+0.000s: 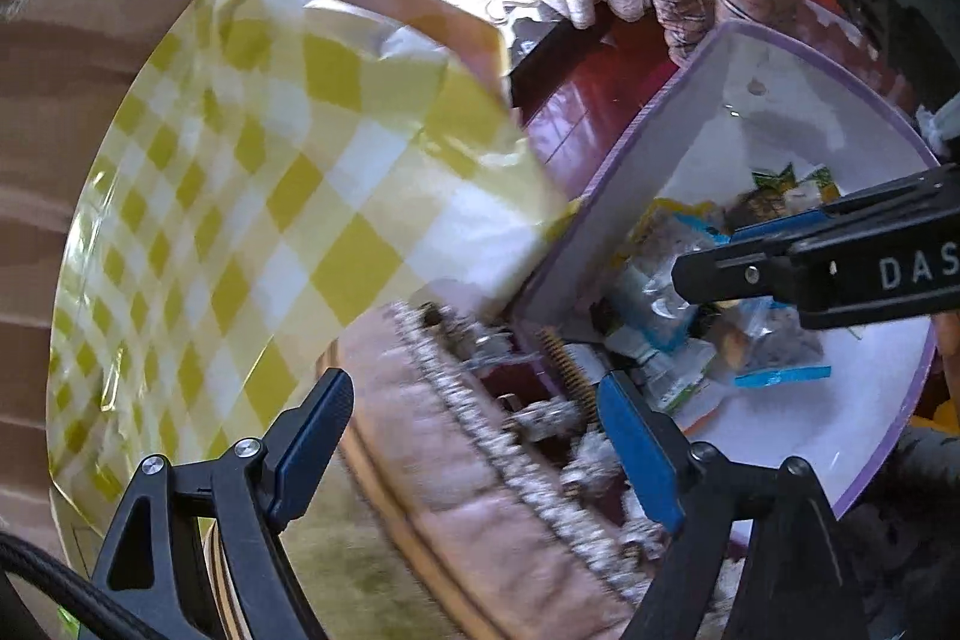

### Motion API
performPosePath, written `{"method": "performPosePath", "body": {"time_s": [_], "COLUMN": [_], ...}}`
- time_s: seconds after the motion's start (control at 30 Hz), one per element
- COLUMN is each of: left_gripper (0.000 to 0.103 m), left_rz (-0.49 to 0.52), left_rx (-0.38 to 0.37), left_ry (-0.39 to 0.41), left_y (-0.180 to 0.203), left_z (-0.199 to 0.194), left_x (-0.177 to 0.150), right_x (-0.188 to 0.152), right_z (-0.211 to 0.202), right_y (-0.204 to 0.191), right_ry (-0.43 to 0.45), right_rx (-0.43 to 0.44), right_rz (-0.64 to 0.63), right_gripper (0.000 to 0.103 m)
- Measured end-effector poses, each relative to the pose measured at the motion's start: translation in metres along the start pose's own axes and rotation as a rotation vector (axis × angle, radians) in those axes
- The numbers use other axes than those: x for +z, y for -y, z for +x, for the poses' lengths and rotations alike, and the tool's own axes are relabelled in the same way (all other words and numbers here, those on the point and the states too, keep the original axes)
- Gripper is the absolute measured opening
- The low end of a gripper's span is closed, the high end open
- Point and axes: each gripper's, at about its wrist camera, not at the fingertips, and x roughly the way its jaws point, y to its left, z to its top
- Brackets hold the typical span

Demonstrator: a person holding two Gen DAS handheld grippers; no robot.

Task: Organize snacks

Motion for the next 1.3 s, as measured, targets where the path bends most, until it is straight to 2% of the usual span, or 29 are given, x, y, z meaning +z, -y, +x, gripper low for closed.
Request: {"method": "performPosePath", "body": {"time_s": [0.23, 0.37, 0.63, 0.97, 1.3], "left_gripper": [0.085, 0.085, 0.085, 0.085, 0.085], "left_rz": [-0.102, -0.165, -0.206, -0.206, -0.186], "left_rx": [0.007, -0.016, -0.031, -0.044, -0.052], "left_ry": [-0.001, 0.004, 0.015, 0.017, 0.017], "left_y": [-0.047, -0.073, -0.092, -0.093, -0.093], "left_z": [0.001, 0.001, 0.002, 0.002, 0.008], "left_x": [-0.014, -0.024, -0.033, -0.033, -0.022], "right_x": [0.007, 0.013, 0.017, 0.013, 0.016], "right_z": [0.02, 0.024, 0.032, 0.034, 0.041], "right_y": [-0.048, -0.07, -0.099, -0.1, -0.091], "right_ry": [-0.024, -0.026, -0.041, -0.053, -0.072], "right_rx": [0.018, 0.023, -0.025, -0.079, -0.07], "right_rz": [-0.072, -0.109, -0.156, -0.16, -0.134], "right_gripper": [0.058, 0.059, 0.063, 0.065, 0.066]}}
